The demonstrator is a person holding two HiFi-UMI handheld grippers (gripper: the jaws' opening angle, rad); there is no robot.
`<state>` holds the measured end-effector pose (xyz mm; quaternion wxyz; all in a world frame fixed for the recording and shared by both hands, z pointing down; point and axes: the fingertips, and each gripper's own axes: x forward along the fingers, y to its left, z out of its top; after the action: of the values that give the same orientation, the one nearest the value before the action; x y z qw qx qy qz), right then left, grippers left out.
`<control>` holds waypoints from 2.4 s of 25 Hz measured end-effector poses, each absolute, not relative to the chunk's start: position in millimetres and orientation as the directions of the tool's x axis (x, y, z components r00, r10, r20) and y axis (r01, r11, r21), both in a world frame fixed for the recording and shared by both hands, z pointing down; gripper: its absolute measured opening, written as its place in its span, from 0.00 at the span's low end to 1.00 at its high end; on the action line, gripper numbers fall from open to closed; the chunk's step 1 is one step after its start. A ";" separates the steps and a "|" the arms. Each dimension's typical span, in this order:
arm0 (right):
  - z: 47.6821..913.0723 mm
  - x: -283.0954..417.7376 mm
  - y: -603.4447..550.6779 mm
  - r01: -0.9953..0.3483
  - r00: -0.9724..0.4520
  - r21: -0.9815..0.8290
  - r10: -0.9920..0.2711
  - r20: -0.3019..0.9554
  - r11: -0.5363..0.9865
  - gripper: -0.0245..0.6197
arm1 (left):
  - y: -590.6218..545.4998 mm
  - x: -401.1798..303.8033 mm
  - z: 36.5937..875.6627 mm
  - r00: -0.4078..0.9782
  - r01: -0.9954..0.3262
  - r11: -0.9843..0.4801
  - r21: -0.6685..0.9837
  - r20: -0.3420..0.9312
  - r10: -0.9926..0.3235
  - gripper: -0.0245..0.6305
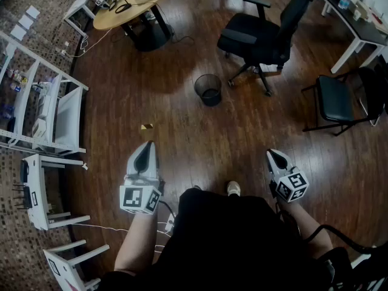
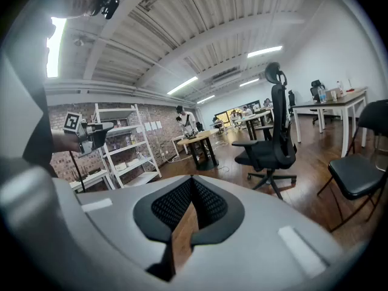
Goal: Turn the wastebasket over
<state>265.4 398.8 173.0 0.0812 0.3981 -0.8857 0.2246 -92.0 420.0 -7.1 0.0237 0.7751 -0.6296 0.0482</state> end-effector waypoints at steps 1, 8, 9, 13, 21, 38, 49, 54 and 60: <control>182.4 271.8 399.3 -0.746 -0.665 -0.341 -0.663 0.344 0.572 0.04 | 418.9 -89.1 -9.1 0.199 -0.979 -0.202 -0.029 0.102 -0.975 0.04; 205.2 284.7 394.5 -0.752 -0.658 -0.363 -0.652 0.377 0.550 0.04 | 422.4 -91.2 -8.5 0.162 -0.985 -0.168 -0.045 0.117 -0.980 0.04; 205.3 280.7 393.4 -0.742 -0.669 -0.375 -0.646 0.369 0.555 0.04 | 422.8 -94.0 -8.1 0.156 -0.986 -0.162 -0.044 0.118 -0.981 0.04; 208.2 269.4 384.2 -0.733 -0.680 -0.366 -0.628 0.378 0.574 0.04 | 416.0 -101.4 -8.6 0.159 -0.985 -0.165 -0.047 0.107 -0.981 0.04; 198.8 263.5 366.0 -0.744 -0.666 -0.307 -0.628 0.402 0.593 0.04 | 371.2 -107.8 5.5 0.202 -0.979 -0.203 -0.006 0.111 -0.973 0.04; 187.3 224.6 305.2 -0.755 -0.651 -0.261 -0.646 0.397 0.601 0.04 | 254.0 -120.3 4.5 0.326 -0.945 -0.327 0.001 0.076 -0.942 0.04; 169.7 182.4 242.2 -0.809 -0.582 -0.208 -0.700 0.414 0.550 0.04 | 193.3 -177.1 14.6 0.363 -0.932 -0.362 0.025 0.073 -0.929 0.04; 161.7 161.5 222.3 -0.832 -0.550 -0.193 -0.730 0.405 0.520 0.04 | 166.6 -200.0 11.1 0.400 -0.917 -0.399 0.026 0.058 -0.915 0.04; 147.5 154.3 205.1 -0.839 -0.539 -0.167 -0.753 0.377 0.517 0.04 | 139.9 -205.4 0.7 0.419 -0.908 -0.419 0.016 0.020 -0.908 0.04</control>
<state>154.3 205.1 147.5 0.1298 0.4623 -0.8613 0.1665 -205.4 139.9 0.7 0.0120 0.8422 -0.5390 0.0040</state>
